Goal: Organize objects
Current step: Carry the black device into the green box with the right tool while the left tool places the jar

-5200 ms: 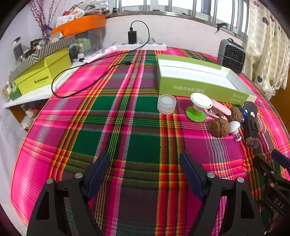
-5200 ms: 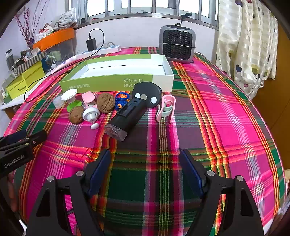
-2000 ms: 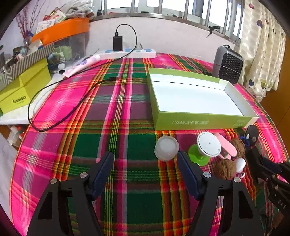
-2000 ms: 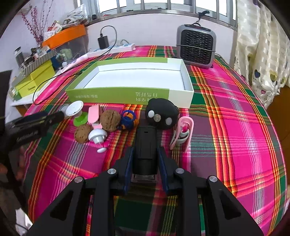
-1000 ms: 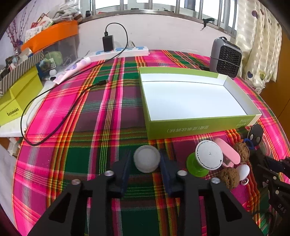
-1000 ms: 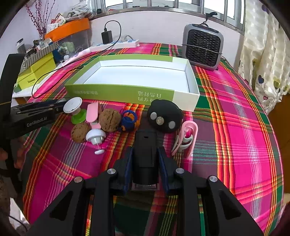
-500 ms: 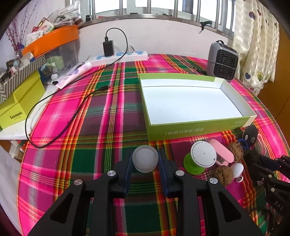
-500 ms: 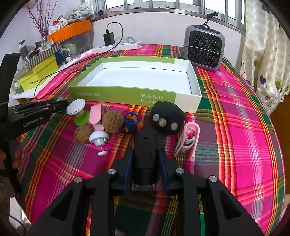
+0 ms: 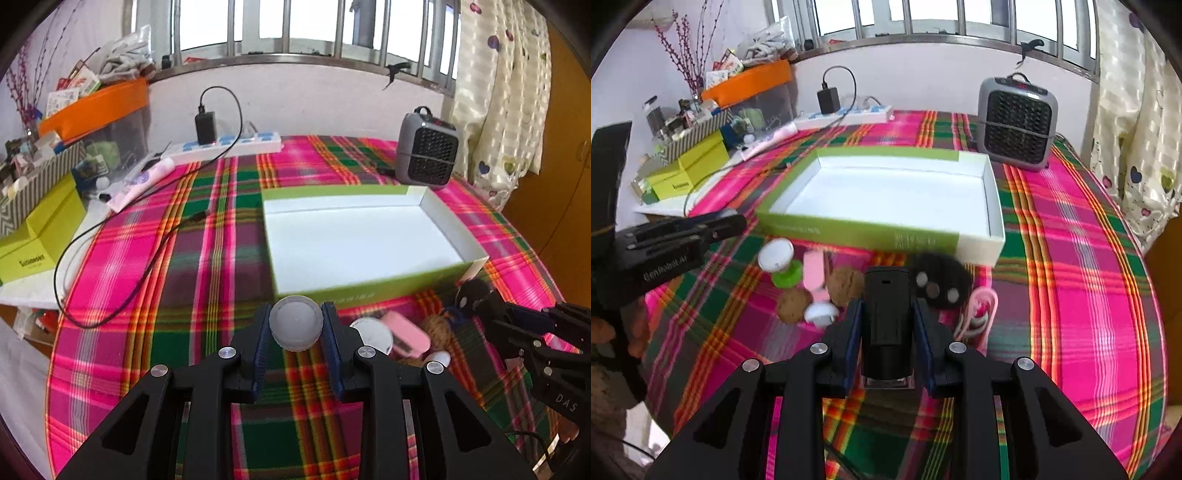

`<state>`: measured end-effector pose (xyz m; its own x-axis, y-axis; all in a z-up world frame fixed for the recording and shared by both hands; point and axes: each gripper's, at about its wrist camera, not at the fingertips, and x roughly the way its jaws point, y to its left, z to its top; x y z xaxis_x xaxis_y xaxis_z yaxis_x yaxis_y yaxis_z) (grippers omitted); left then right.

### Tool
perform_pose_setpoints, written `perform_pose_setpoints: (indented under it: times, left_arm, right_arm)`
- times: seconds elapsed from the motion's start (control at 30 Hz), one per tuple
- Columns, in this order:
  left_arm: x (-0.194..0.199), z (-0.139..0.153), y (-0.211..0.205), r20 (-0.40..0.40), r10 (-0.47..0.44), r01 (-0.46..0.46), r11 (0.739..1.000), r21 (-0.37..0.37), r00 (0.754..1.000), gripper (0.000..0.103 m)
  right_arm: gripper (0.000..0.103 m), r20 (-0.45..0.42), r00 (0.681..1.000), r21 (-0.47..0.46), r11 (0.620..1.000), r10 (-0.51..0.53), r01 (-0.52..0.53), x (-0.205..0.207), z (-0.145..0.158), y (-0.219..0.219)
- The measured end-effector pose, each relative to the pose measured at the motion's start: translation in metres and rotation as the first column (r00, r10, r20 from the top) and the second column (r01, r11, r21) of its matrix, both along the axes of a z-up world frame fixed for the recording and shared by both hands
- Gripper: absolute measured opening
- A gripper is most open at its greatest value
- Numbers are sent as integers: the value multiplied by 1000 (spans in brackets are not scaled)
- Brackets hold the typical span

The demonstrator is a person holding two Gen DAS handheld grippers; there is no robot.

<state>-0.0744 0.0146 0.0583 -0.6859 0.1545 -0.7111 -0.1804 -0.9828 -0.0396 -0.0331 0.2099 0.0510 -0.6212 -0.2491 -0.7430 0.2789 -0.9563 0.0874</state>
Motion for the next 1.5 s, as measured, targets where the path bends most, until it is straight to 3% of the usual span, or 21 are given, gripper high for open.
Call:
perform_pose_setpoints:
  times: [0.17, 0.57, 1.07, 1.5]
  left_arm:
    - [-14, 8, 6, -8, -22, 22, 1000, 5, 1000, 26]
    - [-80, 9, 20, 48, -65, 63, 997, 36, 997, 26]
    - [-153, -23, 35, 135, -64, 66, 998, -9, 989, 26]
    - [-168, -37, 39, 158, -60, 64, 998, -25, 986, 26]
  right_arm:
    - [29, -22, 999, -13, 1000, 27, -27, -17, 17, -5]
    - [29, 41, 999, -31, 999, 36, -35, -91, 25, -12]
    - [29, 157, 987, 15, 1000, 10, -12, -170, -10, -24]
    - [29, 182, 983, 27, 1000, -8, 4, -188, -25, -23]
